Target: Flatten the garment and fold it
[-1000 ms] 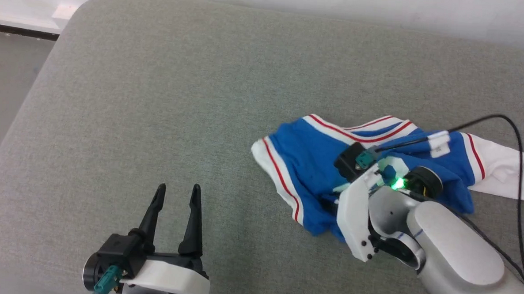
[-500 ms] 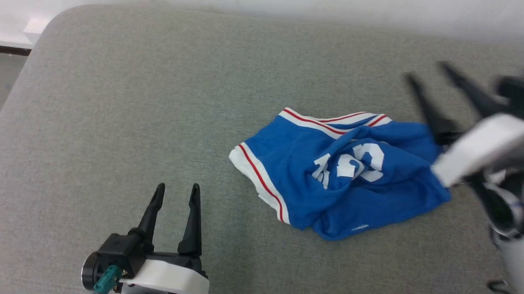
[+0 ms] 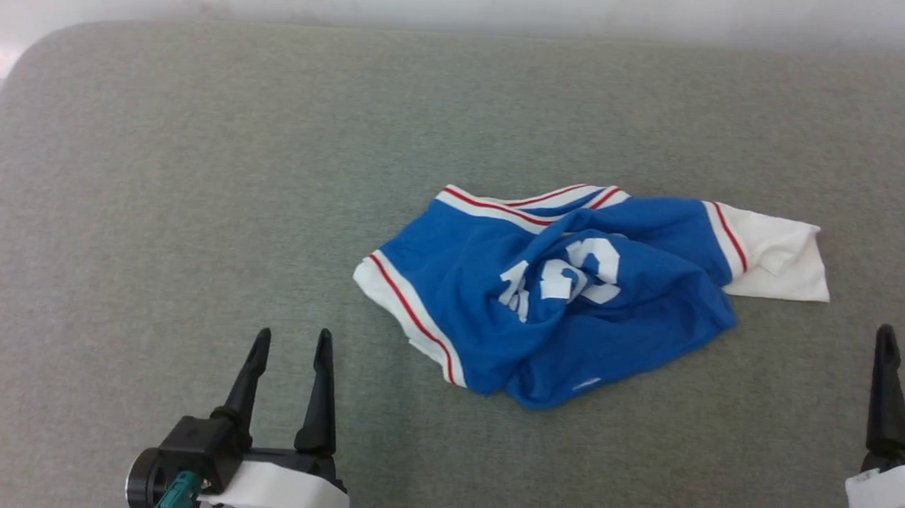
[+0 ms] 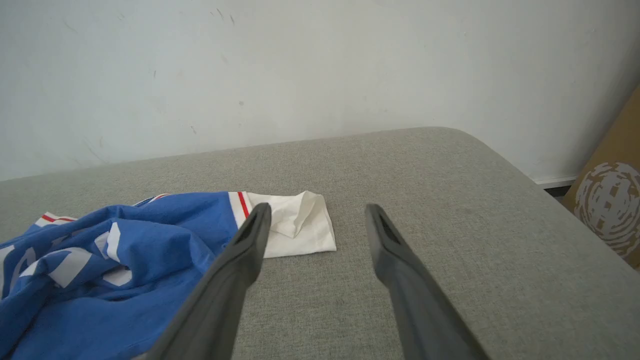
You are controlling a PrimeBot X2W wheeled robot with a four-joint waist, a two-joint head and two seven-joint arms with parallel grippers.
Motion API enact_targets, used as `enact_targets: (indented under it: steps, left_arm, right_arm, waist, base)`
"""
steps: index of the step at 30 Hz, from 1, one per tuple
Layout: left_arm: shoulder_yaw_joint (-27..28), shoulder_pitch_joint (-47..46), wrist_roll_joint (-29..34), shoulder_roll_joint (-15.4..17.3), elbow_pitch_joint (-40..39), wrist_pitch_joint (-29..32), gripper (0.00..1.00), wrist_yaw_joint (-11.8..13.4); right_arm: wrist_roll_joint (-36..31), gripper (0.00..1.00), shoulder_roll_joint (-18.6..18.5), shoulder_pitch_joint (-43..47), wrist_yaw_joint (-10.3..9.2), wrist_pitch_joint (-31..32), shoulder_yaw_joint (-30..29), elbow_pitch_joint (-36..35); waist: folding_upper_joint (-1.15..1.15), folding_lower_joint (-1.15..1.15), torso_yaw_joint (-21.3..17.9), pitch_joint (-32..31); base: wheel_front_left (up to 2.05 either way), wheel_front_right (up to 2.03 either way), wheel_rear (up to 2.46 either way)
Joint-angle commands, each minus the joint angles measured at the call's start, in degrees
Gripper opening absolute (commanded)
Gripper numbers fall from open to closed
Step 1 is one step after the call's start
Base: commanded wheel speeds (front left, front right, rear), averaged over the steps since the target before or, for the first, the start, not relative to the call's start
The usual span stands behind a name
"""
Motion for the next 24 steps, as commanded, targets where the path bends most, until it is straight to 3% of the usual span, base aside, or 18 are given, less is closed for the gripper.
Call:
enact_targets:
  steps: [1,7,12,16,24]
  left_arm:
    - [0.0,-0.5,0.9,0.6,-0.4,0.1,1.0,0.2]
    - [-2.9,-9.2,4.0,3.5,-2.8,5.4,1.0,-2.2]
    - [-8.8,-23.9,7.5,4.6,-1.7,14.9,1.0,-6.8]
    - [-13.9,-34.8,7.6,3.0,3.8,22.1,1.0,-8.9]
    - [-24.2,-48.2,6.3,1.1,20.6,31.7,1.0,-10.1]
  right_arm:
    - [0.9,1.0,0.2,-0.1,-0.05,-0.8,0.4,0.1]
    - [0.7,1.0,0.2,-1.5,-0.05,-1.3,0.4,-0.5]
    - [0.6,1.0,0.2,-3.0,-0.05,-0.5,1.0,-1.5]
    - [1.2,1.0,0.2,-3.9,-0.05,-0.1,2.1,-1.8]
    - [1.5,1.0,0.2,-6.1,-0.05,0.4,3.8,-1.2]
  waist:
    - [0.0,0.01,-1.5,0.1]
    - [0.0,0.01,-2.1,0.9]
    - [0.0,0.01,-2.4,3.3]
    - [0.0,0.01,-3.1,5.6]
    - [0.0,0.01,-6.1,9.7]
  base:
    - [0.0,0.0,0.0]
    - [0.0,0.0,0.0]
    - [0.0,0.0,0.0]
    - [0.0,0.0,0.0]
    - [0.0,0.0,0.0]
